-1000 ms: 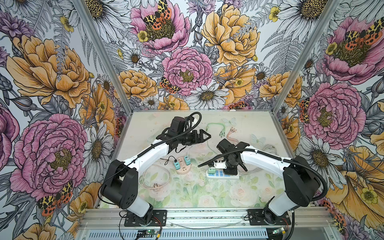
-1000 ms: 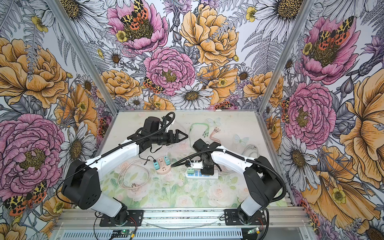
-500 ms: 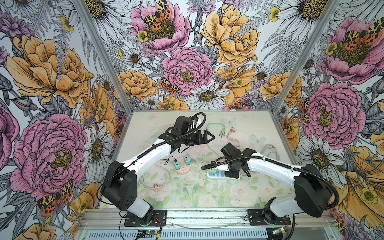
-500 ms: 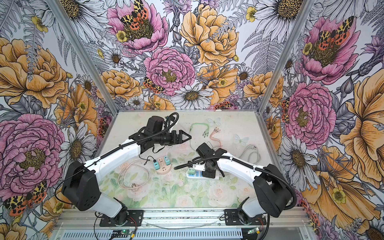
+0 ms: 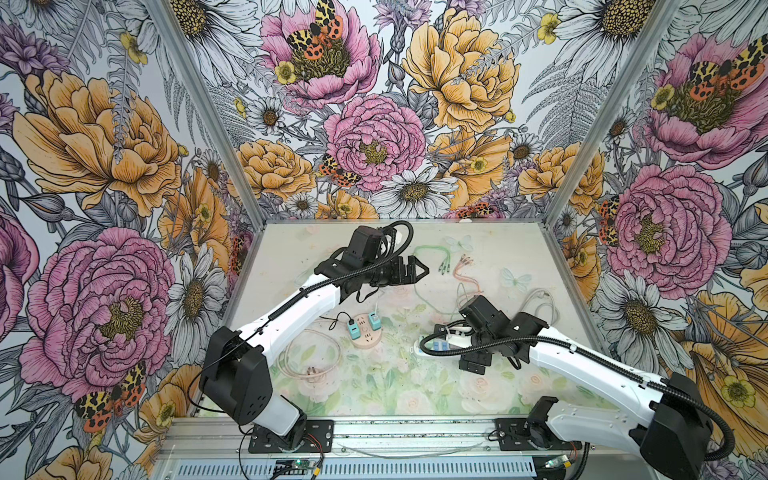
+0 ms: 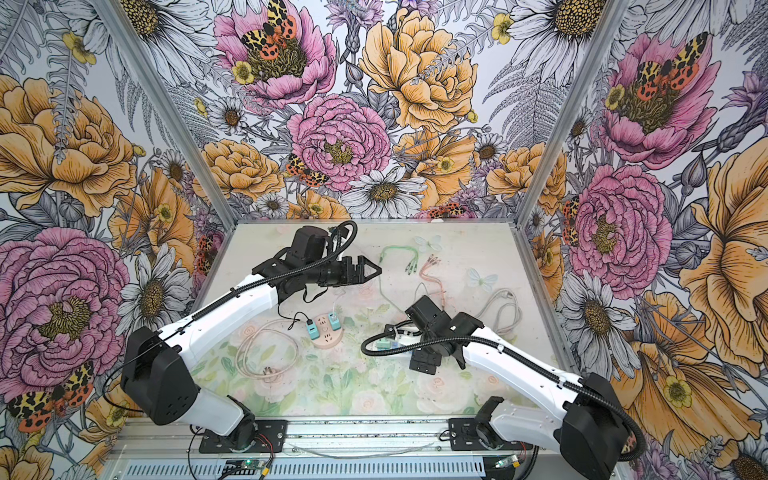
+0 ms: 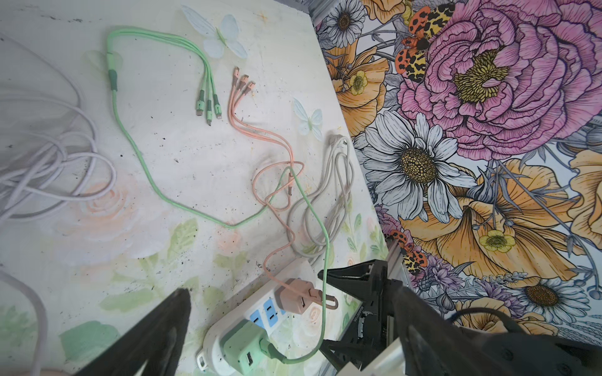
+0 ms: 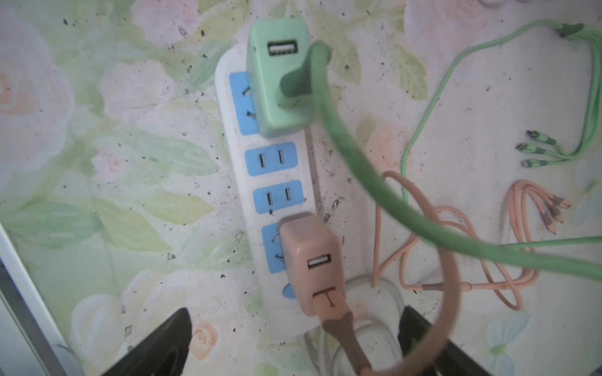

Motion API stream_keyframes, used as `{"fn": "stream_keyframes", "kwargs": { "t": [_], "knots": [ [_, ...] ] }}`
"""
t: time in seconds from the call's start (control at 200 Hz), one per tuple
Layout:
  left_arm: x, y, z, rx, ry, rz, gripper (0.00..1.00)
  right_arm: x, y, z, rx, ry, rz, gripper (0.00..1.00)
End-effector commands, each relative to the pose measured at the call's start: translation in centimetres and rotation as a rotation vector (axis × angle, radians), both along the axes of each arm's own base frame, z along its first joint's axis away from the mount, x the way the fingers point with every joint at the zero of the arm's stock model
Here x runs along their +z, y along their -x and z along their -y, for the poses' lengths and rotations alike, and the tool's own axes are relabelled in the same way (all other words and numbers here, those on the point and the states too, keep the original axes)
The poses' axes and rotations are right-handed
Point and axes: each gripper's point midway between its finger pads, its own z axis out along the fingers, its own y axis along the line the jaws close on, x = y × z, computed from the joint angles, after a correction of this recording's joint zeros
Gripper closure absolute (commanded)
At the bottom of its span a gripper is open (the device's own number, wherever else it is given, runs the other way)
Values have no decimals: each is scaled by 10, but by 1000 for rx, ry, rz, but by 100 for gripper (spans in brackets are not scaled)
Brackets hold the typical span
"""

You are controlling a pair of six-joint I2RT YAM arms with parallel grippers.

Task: Insert plugs into power strip
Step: Insert the plug into the socket, then reset both arms

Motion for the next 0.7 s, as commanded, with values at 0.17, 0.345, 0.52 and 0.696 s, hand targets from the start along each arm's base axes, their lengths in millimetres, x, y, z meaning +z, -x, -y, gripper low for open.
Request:
{"fn": "stream_keyframes", "kwargs": {
  "t": [0.17,0.345,0.52,0.696],
  "knots": [
    [20,-36,-60,130,-117,147,1,81,-56,46,-272,-253,299,0],
    [0,-69,-176,439,-466,306,1,124,-117,91,-606,-602,557,0],
    [-30,-63,-279,679,-693,432,1,111,-155,145,-888,-771,748,0],
    [-60,-44,-319,786,-636,535,1,63,-158,156,-960,-797,736,1]
  ]
}}
